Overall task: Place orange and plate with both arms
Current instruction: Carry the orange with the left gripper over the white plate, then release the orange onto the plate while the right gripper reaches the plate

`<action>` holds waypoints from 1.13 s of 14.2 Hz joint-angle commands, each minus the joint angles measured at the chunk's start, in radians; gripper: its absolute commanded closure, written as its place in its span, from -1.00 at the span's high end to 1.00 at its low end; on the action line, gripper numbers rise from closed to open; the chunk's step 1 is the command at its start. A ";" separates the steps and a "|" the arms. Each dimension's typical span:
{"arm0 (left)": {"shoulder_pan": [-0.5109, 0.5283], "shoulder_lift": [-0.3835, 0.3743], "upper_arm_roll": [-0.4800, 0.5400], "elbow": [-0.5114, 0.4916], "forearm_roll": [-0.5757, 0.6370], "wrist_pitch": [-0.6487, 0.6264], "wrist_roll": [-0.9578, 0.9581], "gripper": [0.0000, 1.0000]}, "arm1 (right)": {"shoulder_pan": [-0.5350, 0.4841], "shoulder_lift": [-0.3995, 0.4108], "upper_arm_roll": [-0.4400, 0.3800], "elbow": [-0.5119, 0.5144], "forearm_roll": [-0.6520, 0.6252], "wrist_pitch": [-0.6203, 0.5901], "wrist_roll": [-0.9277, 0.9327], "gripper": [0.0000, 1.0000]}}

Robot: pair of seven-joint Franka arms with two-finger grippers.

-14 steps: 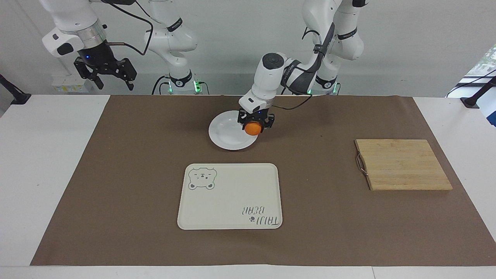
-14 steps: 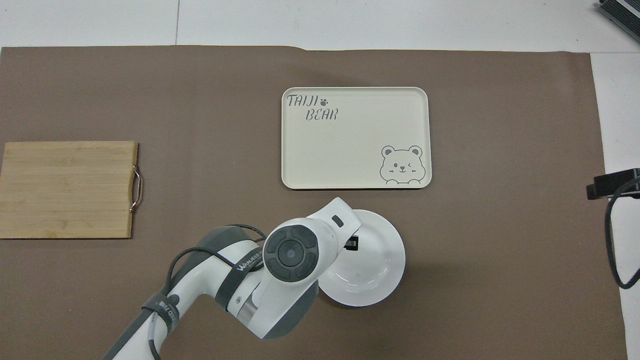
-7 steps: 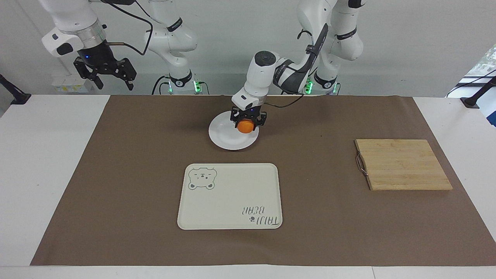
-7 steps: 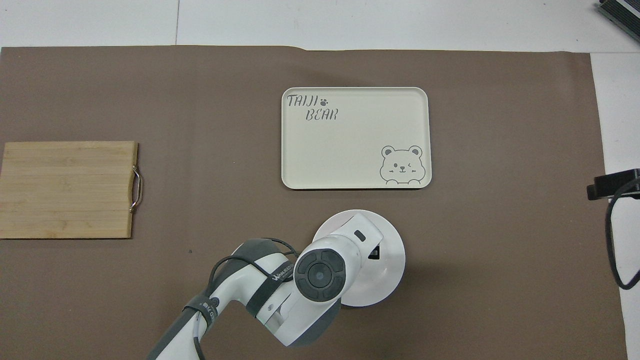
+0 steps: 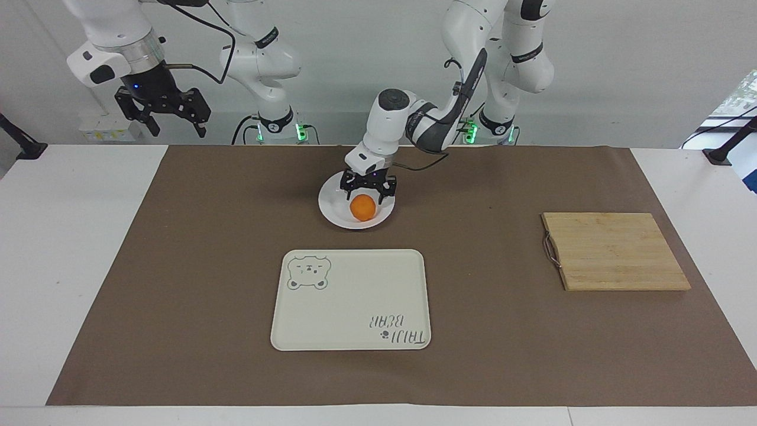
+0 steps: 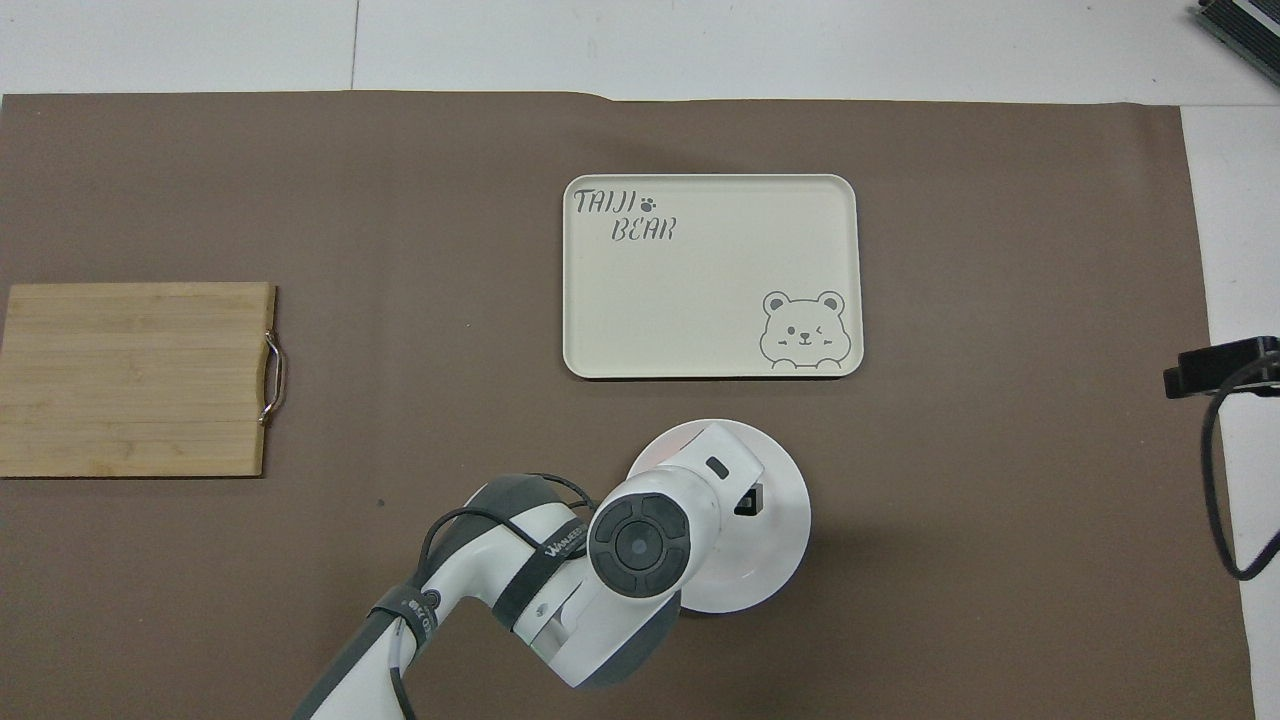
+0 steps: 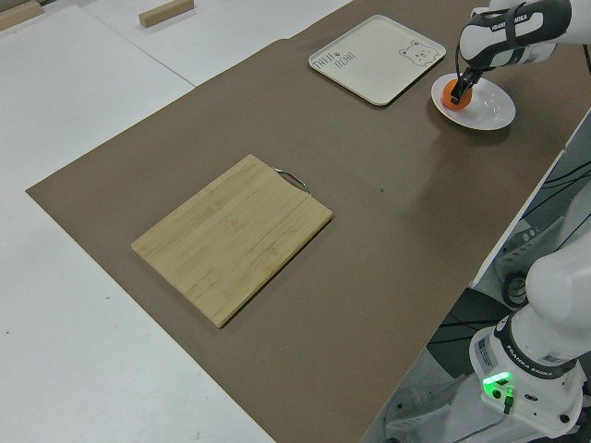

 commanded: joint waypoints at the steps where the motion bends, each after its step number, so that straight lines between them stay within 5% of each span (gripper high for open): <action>1: 0.000 -0.034 0.022 0.000 -0.006 -0.069 0.009 1.00 | -0.008 -0.018 0.004 -0.022 0.069 0.034 0.045 1.00; 4: 0.075 -0.126 0.027 -0.001 0.003 -0.231 0.111 1.00 | -0.008 -0.015 0.004 -0.093 0.149 0.080 0.052 1.00; 7: 0.180 -0.179 0.027 -0.003 0.075 -0.353 0.180 1.00 | 0.073 0.018 0.010 -0.289 0.220 0.343 0.052 1.00; 11: 0.359 -0.221 0.028 -0.007 0.143 -0.382 0.299 1.00 | 0.118 0.094 0.010 -0.373 0.344 0.432 0.026 1.00; 16: 0.604 -0.279 0.027 -0.001 0.189 -0.384 0.564 1.00 | 0.176 0.087 0.010 -0.571 0.448 0.597 -0.063 1.00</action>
